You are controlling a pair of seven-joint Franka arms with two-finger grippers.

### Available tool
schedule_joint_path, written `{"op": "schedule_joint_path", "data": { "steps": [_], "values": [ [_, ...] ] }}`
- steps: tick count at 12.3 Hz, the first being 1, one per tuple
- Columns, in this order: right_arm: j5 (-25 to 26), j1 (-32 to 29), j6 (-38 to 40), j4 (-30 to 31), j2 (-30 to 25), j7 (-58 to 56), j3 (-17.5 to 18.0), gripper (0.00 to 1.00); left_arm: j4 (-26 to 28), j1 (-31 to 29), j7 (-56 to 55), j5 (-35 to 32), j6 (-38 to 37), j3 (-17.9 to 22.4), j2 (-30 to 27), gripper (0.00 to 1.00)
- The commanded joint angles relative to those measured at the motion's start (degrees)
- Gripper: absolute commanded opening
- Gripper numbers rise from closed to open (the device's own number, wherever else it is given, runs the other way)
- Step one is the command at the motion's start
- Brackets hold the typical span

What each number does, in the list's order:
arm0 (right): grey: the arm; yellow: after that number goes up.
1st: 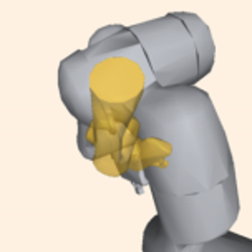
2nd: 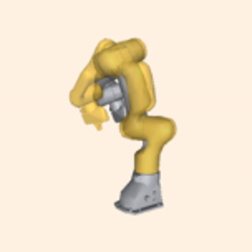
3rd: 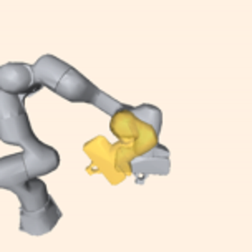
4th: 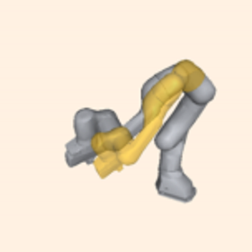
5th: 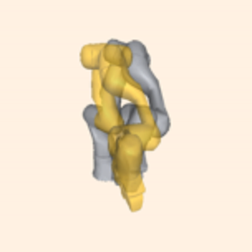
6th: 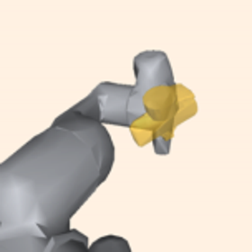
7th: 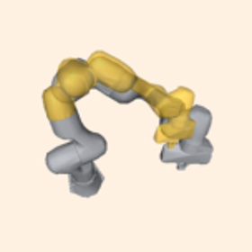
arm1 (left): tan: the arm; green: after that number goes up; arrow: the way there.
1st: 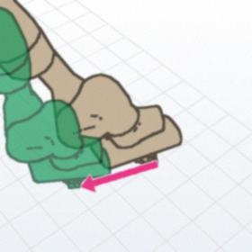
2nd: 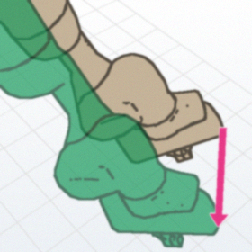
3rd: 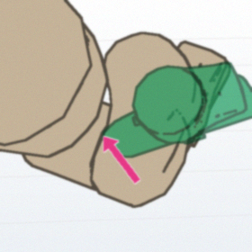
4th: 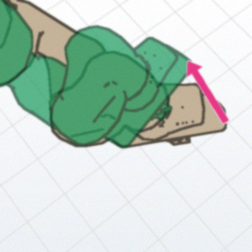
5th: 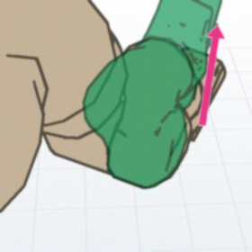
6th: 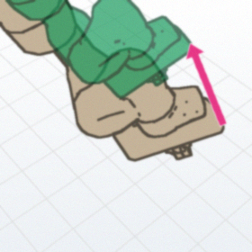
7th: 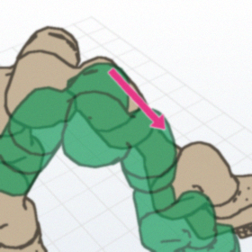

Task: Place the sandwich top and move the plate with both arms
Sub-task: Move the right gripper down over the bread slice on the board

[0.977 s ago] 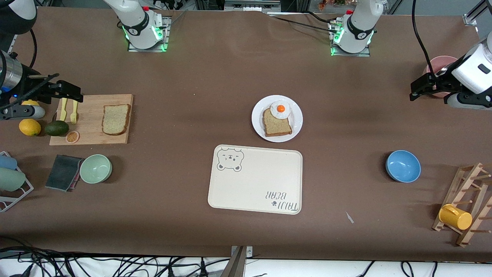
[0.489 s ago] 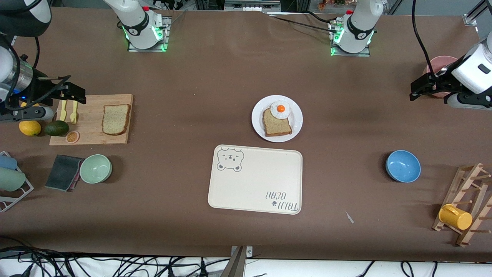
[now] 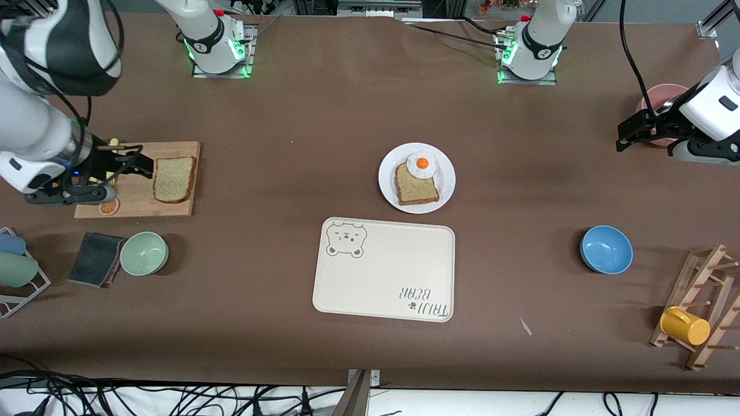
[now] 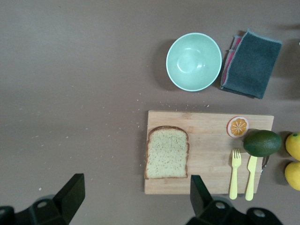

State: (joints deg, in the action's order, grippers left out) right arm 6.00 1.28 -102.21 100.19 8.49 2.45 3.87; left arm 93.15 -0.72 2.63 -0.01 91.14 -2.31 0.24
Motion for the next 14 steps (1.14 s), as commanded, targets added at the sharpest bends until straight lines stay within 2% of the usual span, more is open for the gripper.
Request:
{"op": "schedule_joint_path", "data": {
  "steps": [1, 4, 6, 7, 8, 10, 12, 14],
  "values": [
    [3.57, 0.66, -7.18, 7.88, -1.28, 5.0, 0.95, 0.99, -0.78, 0.28, -0.26, -0.51, -0.52, 0.2, 0.03, 1.0],
    [8.14, 1.01, -15.1, 15.53, -1.02, 12.64, 3.24, 0.99, -0.87, 0.63, -0.26, -0.51, -0.52, 0.11, 0.11, 1.0],
    [8.94, 1.36, -18.1, 18.18, -0.23, 14.77, 3.42, 0.99, -0.69, 0.29, -0.17, -0.51, -0.52, 0.2, 0.03, 1.0],
    [9.47, 1.97, -18.81, 18.98, 0.29, 15.21, 3.42, 0.95, -0.86, 0.2, 0.0, -0.51, -0.52, 0.2, 0.11, 1.0],
    [10.08, 1.98, -20.03, 20.2, 0.56, 15.65, 3.42, 0.91, -0.87, 0.28, -0.26, -0.51, -0.52, 0.11, 0.11, 1.0],
    [10.87, 2.06, -22.93, 23.28, 1.0, 15.66, 3.51, 0.71, -0.95, 0.63, -0.26, -0.51, -0.52, 0.11, 0.11, 1.0],
    [12.97, 2.06, -27.06, 26.96, 1.09, 15.66, 3.51, 0.54, -0.95, 0.63, -0.26, -0.51, -0.52, 0.11, 0.11, 1.0],
    [14.82, 2.06, -29.44, 29.43, 1.09, 15.66, 3.51, 0.5, -0.95, 0.64, -0.26, -0.51, -0.52, 0.11, 0.11, 1.0]
  ]
}}
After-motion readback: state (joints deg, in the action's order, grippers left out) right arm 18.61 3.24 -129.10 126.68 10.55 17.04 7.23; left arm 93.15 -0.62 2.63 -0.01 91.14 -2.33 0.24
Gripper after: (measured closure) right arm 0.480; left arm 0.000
